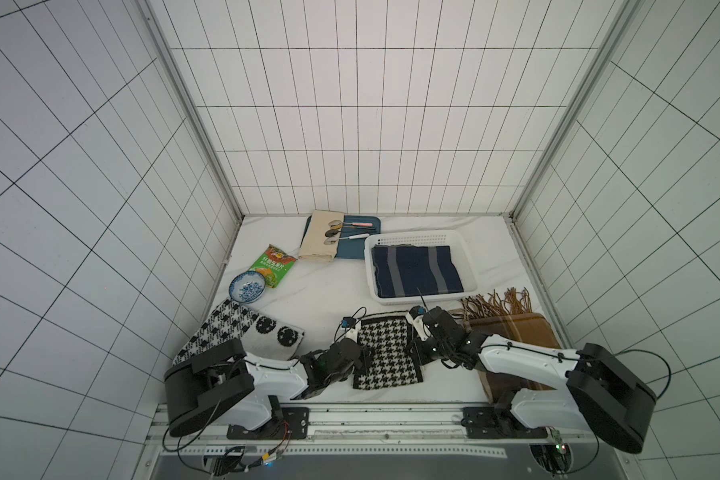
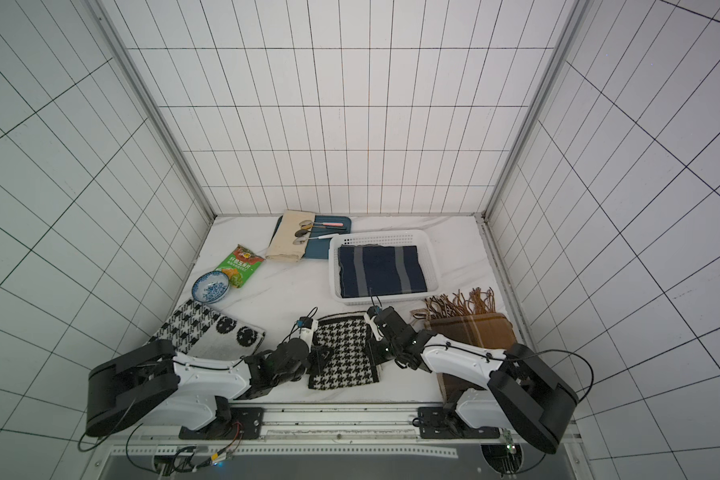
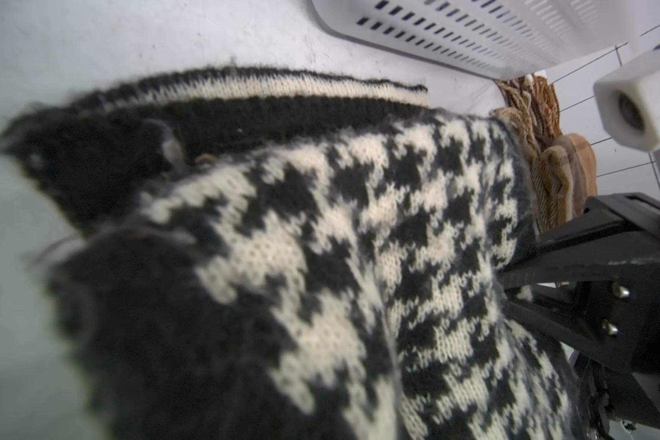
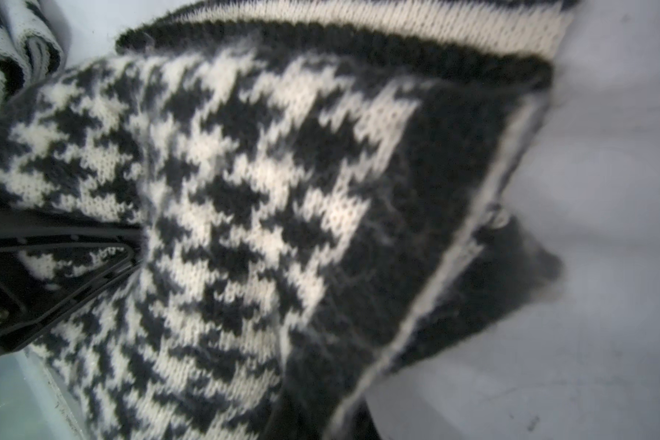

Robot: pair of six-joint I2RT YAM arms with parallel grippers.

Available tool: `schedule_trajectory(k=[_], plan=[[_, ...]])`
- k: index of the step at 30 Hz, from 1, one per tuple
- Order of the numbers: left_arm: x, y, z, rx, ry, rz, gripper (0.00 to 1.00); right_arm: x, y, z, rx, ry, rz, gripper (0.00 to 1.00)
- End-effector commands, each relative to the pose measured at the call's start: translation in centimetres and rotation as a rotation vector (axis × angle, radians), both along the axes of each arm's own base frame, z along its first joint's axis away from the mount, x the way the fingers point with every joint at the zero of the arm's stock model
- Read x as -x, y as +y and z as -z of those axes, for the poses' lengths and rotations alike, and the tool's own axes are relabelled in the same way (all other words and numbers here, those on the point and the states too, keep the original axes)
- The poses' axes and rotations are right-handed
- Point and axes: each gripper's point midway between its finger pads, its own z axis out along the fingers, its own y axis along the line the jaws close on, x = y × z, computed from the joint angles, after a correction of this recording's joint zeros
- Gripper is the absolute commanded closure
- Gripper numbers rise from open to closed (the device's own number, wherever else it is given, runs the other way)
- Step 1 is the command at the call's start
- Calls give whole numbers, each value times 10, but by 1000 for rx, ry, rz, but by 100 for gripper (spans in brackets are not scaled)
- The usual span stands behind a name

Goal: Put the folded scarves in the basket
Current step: Pick up the scarf at the center of the board, then place the scarf in the basket.

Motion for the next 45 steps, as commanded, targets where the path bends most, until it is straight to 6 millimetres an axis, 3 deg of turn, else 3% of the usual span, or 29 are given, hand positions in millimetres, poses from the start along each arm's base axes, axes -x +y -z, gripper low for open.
schedule_trajectory(k=[1,9,13,16,19,23,28,31,35,38,45], plan=[[11,-4,-17,-44,3,66,100,9,3,-14,-23,-22,-45,100],[11,-20,-84,46,-74,117,100,10,-13,-75,-40,-124,-35,100],[-3,-26,-121,64,-169,96,100,2,-25,-116,-35,-220,-21,100],[-27,-33,-160,68,-237,71,100,-10,-27,-152,-34,-258,-16,100],[-69,-37,-188,66,-261,20,100,-24,-15,-188,-113,-241,-41,100],[-123,-47,-205,58,-279,-26,100,-82,-24,-201,-24,-275,62,100],[-182,-81,-194,96,-233,-8,100,-162,-46,-210,69,-287,200,100],[-213,-106,-180,93,-203,6,100,-197,-50,-202,116,-278,235,100],[-254,-123,-140,53,-150,-19,100,-239,-65,-164,217,-230,260,100],[-274,-129,-105,23,-106,-34,100,-262,-81,-129,273,-169,285,100],[-287,-121,-51,-33,-33,-66,100,-280,-94,-63,355,-98,299,100]])
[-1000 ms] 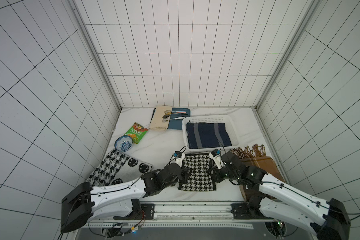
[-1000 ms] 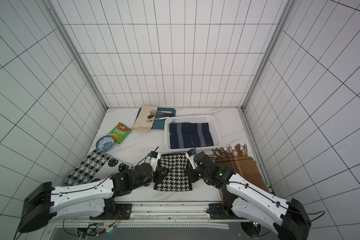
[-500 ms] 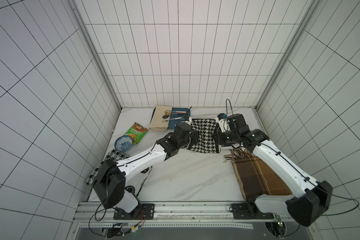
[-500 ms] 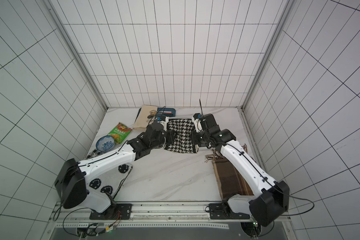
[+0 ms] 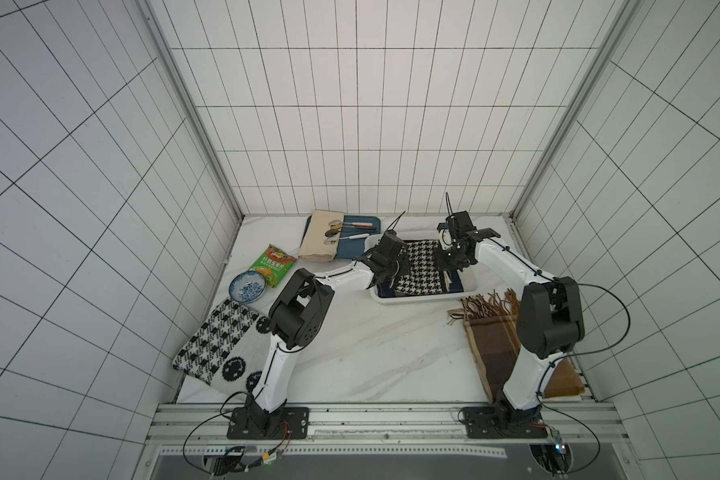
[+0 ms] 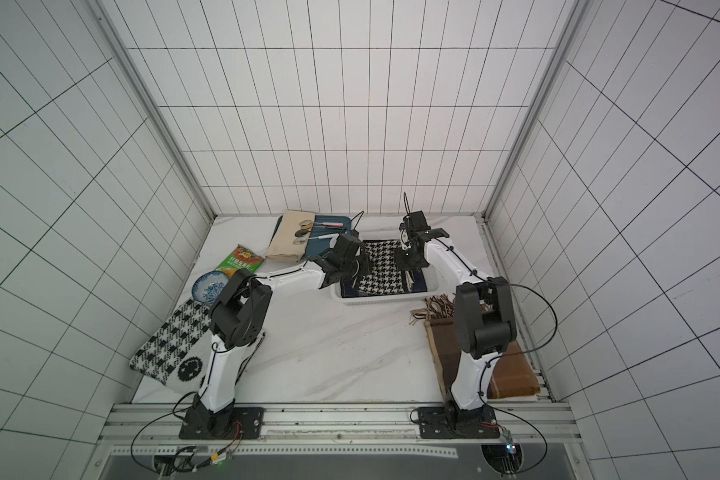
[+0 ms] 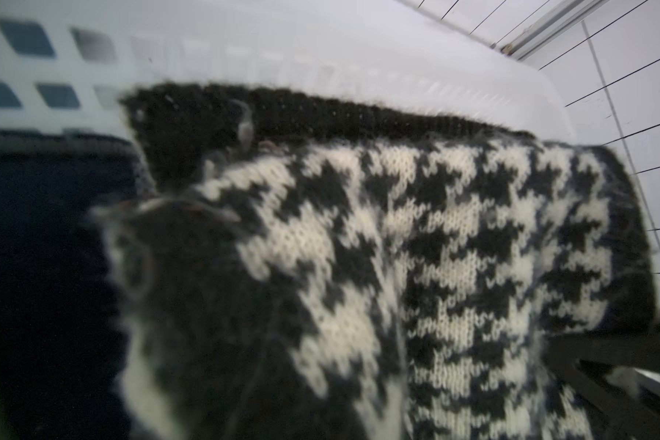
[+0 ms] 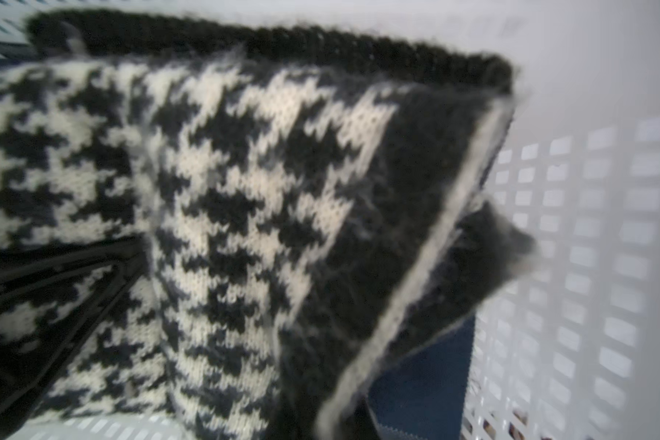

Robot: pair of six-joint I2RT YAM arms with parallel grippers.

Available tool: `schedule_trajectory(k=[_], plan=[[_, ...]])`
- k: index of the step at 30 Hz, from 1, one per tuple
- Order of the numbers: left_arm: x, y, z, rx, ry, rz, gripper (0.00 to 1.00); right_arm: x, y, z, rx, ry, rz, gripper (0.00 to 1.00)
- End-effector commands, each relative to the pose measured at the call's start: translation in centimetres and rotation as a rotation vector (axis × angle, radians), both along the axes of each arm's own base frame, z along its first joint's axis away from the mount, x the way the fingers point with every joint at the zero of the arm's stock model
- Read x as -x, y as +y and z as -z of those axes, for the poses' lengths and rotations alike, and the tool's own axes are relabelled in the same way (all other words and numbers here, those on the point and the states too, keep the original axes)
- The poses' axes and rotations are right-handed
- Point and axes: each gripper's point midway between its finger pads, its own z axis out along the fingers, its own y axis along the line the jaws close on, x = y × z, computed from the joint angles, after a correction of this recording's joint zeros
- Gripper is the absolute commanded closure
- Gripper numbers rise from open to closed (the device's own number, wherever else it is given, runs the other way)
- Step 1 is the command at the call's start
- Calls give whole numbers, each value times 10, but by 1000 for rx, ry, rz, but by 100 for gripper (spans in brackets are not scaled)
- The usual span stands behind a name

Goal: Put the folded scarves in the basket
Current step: Place the scarf in the basket.

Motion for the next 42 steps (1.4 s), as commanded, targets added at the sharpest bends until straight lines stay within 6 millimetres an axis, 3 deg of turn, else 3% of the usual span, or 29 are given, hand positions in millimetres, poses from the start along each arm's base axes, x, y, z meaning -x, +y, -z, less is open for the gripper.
schedule_trajectory(k=[1,3,4,8,12,16,20,24,32,36,38,42], plan=[[-10,-2,7,36,30,7,97,-11,-1,10,20,-16,-2,98],[-11,3,16,23,47,-2,89,-13,2,14,13,-8,-2,85],[-12,7,19,12,44,-13,80,-14,2,16,14,-9,-2,78],[-9,18,22,12,58,-17,72,-13,-1,17,26,-15,13,62],[0,17,19,41,71,8,50,-10,-3,6,65,-57,31,57],[8,22,4,59,51,15,43,1,-10,-11,142,-112,45,55],[11,36,-12,35,7,-1,43,14,-20,-21,196,-151,65,54],[15,45,1,46,61,5,51,21,-20,-15,189,-142,64,53],[28,53,3,33,79,34,57,-11,-2,-4,181,-177,34,54],[25,63,-1,-11,78,33,54,-9,18,10,152,-127,-37,56],[23,71,-4,-15,76,22,53,-3,23,5,166,-143,-45,56],[22,79,-19,-7,45,6,48,15,18,-32,222,-226,-18,55]])
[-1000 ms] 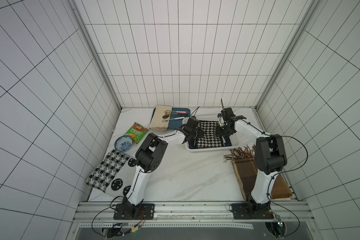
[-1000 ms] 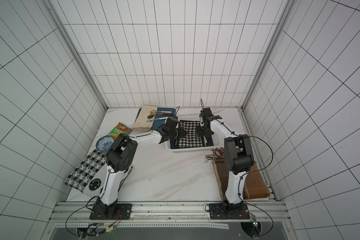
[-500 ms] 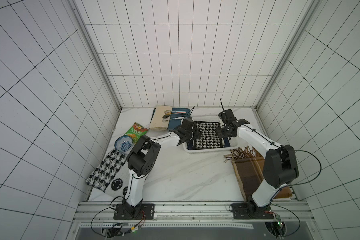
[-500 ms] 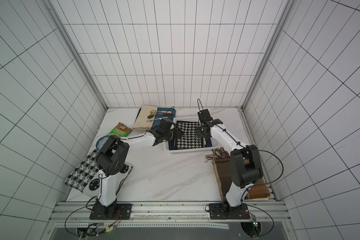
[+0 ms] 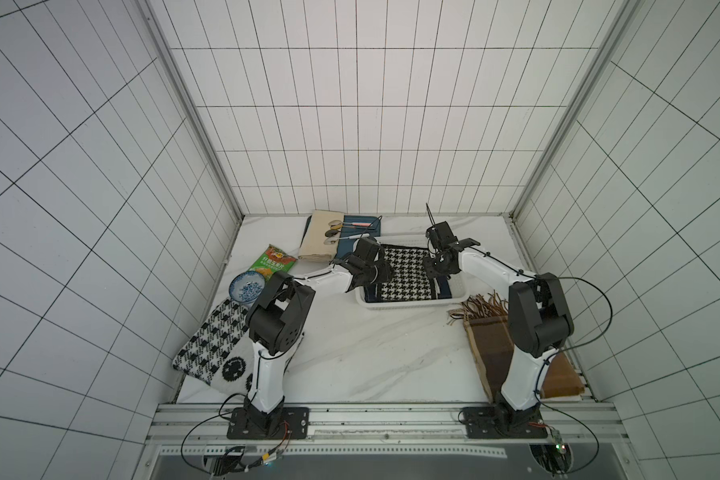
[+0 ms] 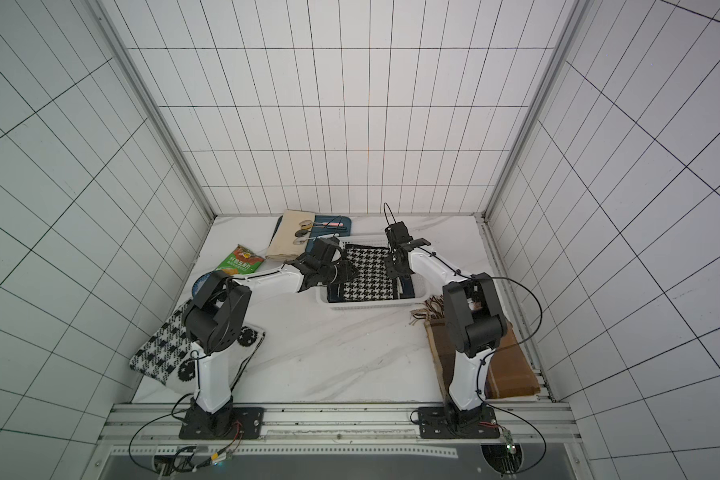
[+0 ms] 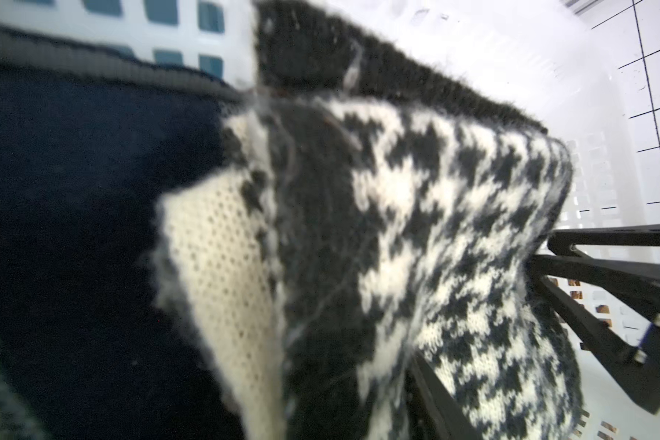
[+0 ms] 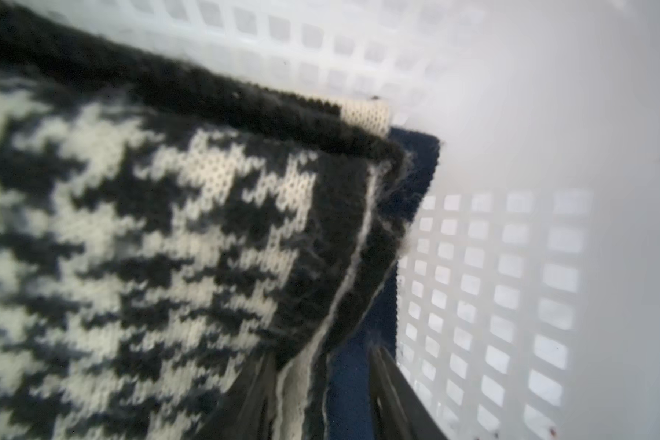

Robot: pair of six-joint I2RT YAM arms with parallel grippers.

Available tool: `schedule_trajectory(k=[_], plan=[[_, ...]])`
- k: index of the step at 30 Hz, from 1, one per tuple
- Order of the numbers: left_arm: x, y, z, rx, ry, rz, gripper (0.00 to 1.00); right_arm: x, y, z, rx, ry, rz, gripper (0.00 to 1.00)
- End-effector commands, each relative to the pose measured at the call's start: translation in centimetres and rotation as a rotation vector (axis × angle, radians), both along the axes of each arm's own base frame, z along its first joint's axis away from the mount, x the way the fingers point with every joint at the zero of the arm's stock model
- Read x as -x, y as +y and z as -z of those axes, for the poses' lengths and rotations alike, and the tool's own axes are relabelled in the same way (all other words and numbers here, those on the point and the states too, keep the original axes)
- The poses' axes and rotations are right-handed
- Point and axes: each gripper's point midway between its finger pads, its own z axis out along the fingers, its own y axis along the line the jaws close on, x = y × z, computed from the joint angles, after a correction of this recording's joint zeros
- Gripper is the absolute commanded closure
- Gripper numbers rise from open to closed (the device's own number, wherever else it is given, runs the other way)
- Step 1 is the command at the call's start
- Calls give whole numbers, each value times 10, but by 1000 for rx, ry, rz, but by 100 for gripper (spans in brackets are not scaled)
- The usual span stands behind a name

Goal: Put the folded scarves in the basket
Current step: Place the scarf in the basket.

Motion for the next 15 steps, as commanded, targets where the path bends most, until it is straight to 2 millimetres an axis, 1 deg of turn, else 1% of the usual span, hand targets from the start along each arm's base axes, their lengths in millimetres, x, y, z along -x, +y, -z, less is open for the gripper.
schedule_trajectory(k=[1,3,6,8,11,15], plan=[[0,8,-28,2,-52,4,48,16,-2,-50,13,-102,7,55],[4,6,-41,5,-71,12,47,29,-5,-68,-28,-132,5,54],[6,12,-55,-12,-90,-11,40,48,-14,-80,-51,-146,22,53],[9,16,-56,-37,-90,-23,35,62,-17,-80,-68,-132,22,53],[16,22,-59,-40,-93,-29,33,90,-20,-80,-81,-133,30,52],[30,36,-85,-14,-154,-54,32,133,-24,-78,-78,-161,49,51]])
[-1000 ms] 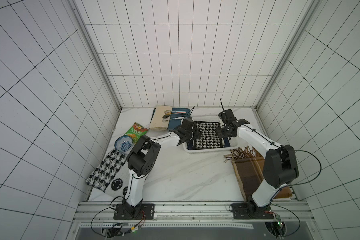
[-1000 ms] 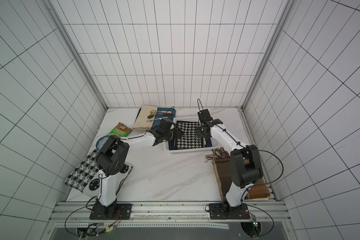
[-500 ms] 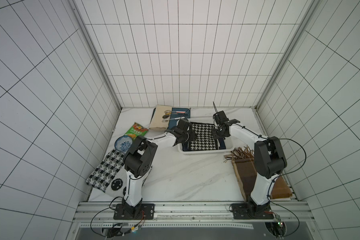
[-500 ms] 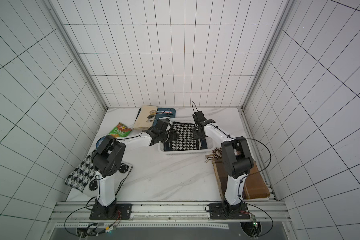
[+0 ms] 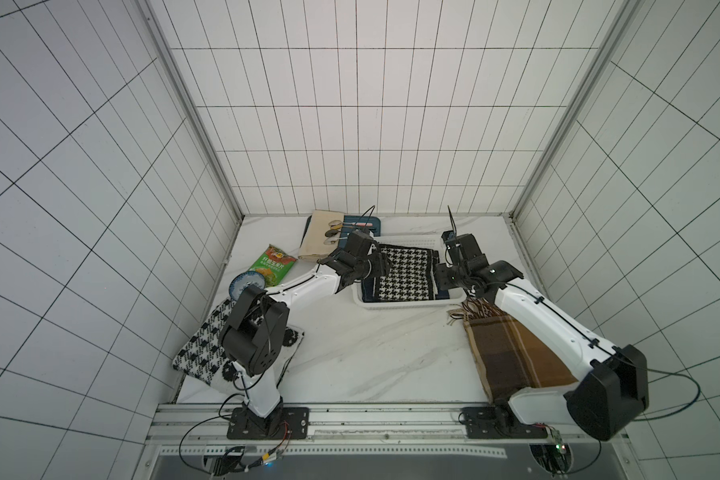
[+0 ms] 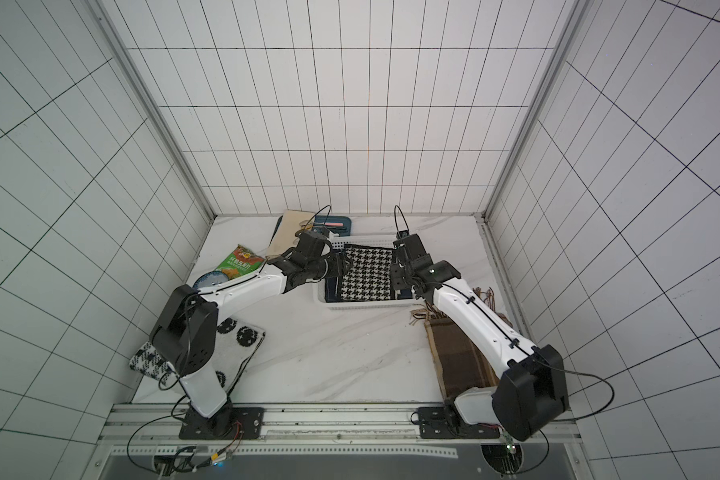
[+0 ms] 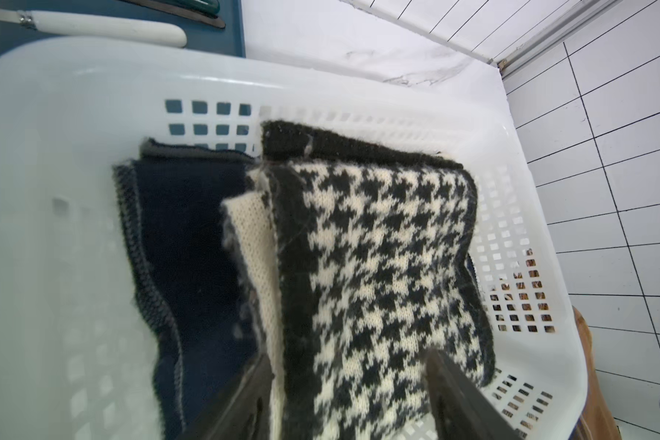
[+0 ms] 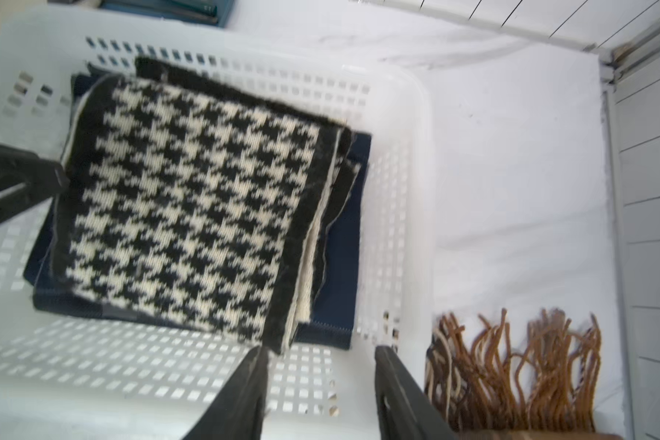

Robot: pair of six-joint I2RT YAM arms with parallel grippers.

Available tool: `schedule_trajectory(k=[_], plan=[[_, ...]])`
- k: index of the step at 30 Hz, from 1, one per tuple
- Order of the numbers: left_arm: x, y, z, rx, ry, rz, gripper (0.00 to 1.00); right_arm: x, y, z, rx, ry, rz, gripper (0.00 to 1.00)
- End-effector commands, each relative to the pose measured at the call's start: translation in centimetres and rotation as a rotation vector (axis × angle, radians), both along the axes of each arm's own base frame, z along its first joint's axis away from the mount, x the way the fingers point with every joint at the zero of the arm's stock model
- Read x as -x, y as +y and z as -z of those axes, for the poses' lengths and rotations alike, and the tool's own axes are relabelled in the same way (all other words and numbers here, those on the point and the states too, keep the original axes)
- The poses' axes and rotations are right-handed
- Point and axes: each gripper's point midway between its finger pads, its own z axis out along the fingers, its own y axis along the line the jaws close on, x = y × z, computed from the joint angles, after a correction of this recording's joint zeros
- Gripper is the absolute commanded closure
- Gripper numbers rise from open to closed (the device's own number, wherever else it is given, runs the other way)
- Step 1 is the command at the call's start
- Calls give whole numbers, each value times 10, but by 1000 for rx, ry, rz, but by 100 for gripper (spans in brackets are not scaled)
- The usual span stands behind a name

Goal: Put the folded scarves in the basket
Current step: Place the scarf in the basket, then adjust the scarf at the center of the board.

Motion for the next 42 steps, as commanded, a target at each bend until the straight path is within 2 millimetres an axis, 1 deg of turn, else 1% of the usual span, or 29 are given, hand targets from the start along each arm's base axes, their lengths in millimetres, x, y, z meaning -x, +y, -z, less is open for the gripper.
schedule_trajectory(k=[1,3,4,5,6,8,10,13,15,16,18,21,24,26,32,35,38,39,40,41,42], plan=[[10,15,-30,1,-77,-30,31,42,-13,12,18,19,56,51],[23,24,-42,8,-106,-41,31,61,-18,19,11,23,79,51],[31,29,-46,18,-118,-46,30,69,-20,26,14,31,89,51],[39,33,-48,26,-126,-43,30,78,-26,33,38,48,108,51],[50,35,-50,33,-138,-36,30,84,-33,41,61,53,131,51],[72,40,-48,33,-158,-30,31,89,-42,59,89,64,170,50],[96,45,-41,69,-167,-24,30,90,-51,76,123,66,222,50],[132,45,-27,158,-199,3,30,85,-56,99,166,59,266,48],[150,47,-18,164,-196,24,30,82,-66,110,244,61,311,48],[157,49,-15,162,-190,35,30,80,-72,116,274,64,341,48],[170,52,-13,166,-195,58,30,77,-75,125,309,68,362,47],[186,56,-15,167,-210,88,30,75,-78,128,349,85,391,46],[193,65,-14,175,-224,85,30,75,-83,139,354,155,414,46],[195,69,-12,180,-229,81,30,75,-85,141,366,176,426,47],[203,64,-10,200,-208,119,30,76,-95,147,365,232,471,48],[206,64,-11,213,-204,132,30,77,-95,152,368,267,468,60],[210,64,-13,232,-207,143,30,77,-93,156,368,292,455,79],[210,65,-12,232,-206,141,30,77,-92,157,365,295,451,88],[210,65,-13,237,-208,139,30,77,-90,158,363,301,441,93],[211,66,-12,237,-208,138,31,77,-89,159,361,306,434,97],[211,66,-13,238,-209,139,31,76,-87,159,359,307,427,98]])
